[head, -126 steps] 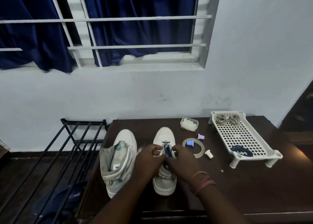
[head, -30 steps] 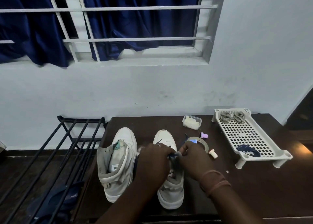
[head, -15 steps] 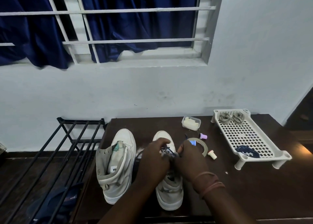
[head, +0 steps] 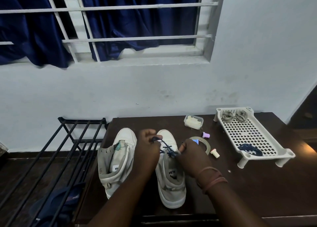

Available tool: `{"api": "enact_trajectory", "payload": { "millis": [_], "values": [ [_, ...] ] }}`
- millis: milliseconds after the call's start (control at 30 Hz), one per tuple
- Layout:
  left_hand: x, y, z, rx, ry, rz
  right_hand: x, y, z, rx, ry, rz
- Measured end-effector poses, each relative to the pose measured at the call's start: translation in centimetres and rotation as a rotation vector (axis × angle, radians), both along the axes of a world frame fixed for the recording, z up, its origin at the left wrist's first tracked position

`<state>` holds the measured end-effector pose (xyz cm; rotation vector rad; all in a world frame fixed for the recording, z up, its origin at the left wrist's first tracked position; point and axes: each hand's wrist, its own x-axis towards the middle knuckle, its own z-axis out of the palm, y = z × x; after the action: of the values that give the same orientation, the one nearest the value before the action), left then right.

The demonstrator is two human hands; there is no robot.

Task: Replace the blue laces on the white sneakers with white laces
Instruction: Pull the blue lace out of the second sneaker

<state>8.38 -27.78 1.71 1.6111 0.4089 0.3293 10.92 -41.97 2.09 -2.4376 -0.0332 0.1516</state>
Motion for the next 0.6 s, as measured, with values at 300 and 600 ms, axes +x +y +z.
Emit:
{"api": "enact_trajectory", "payload": {
  "millis": [300,600],
  "values": [
    [-0.5,-0.2,-1.0,1.247,-0.170,-0.228,0.5,-0.2,-0.3,-0.037,-0.039,0.003],
    [-0.4,0.2,-0.8,1.153,-0.192,-0.435,0.9,-0.3,-0.3,-0.090,-0.035,0.021]
  ]
}}
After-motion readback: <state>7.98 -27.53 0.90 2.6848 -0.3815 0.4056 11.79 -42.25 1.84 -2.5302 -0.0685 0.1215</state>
